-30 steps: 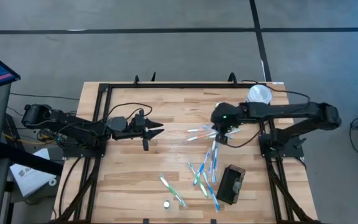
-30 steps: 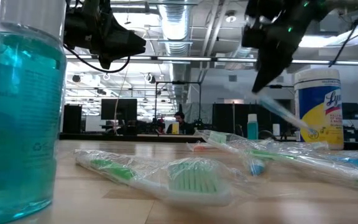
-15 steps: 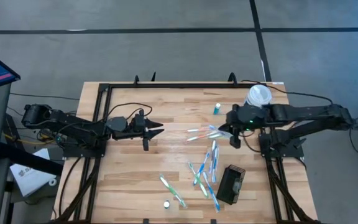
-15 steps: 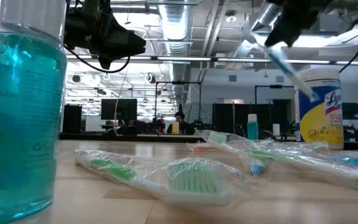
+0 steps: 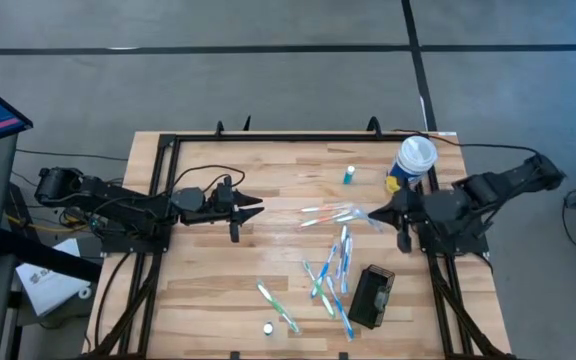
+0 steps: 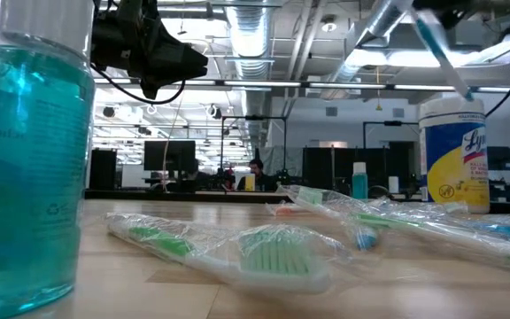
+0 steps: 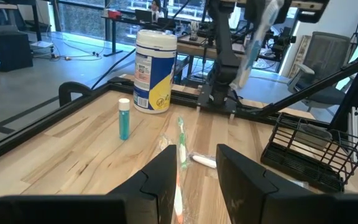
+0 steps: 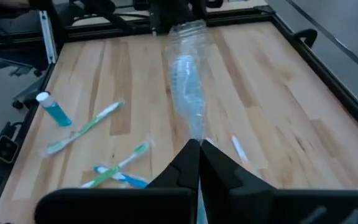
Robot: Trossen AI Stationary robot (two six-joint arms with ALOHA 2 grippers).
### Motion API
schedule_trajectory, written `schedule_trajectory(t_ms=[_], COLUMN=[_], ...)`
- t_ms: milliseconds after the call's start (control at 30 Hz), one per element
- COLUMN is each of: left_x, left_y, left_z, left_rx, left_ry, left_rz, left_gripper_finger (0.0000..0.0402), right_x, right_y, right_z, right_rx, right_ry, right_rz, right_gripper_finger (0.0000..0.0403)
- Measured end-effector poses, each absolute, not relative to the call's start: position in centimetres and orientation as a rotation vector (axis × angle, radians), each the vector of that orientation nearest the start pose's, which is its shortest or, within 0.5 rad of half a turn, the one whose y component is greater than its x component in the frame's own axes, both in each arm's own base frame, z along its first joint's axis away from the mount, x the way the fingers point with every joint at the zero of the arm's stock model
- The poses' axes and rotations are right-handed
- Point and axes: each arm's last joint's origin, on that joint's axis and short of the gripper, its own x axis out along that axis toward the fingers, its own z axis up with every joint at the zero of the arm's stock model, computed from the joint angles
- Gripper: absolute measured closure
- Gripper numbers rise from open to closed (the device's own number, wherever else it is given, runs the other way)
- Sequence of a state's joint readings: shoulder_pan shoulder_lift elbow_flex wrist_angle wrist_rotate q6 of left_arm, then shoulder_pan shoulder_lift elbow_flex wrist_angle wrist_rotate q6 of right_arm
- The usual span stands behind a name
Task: Pick & Place toothbrushing station
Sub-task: Put the blue toothbrush into the black wire organizer
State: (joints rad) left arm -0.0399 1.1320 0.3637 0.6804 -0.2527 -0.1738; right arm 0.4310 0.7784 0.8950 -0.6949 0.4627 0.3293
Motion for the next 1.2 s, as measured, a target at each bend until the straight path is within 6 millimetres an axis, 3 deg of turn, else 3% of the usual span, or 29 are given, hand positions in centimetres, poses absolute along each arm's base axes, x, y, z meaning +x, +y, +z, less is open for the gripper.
schedule_trajectory(t_ms=[400,1200], left_x=[22.1,22.1], left_y=[-0.2,-0.2], left_z=[20.7,20.7], left_rx=[-0.161,-0.186], left_ry=[0.068,0.066], left_rz=[0.22,0.221], left_gripper_finger=[0.0293,0.0293], right_x=[10.6,6.4], right_y=[7.2,12.6], right_z=[30.9,28.1], right_rx=[0.112,0.142], right_ry=[0.365,0.141], right_rz=[-0.069,-0.062], right_gripper_finger=[0.0403,0.0403])
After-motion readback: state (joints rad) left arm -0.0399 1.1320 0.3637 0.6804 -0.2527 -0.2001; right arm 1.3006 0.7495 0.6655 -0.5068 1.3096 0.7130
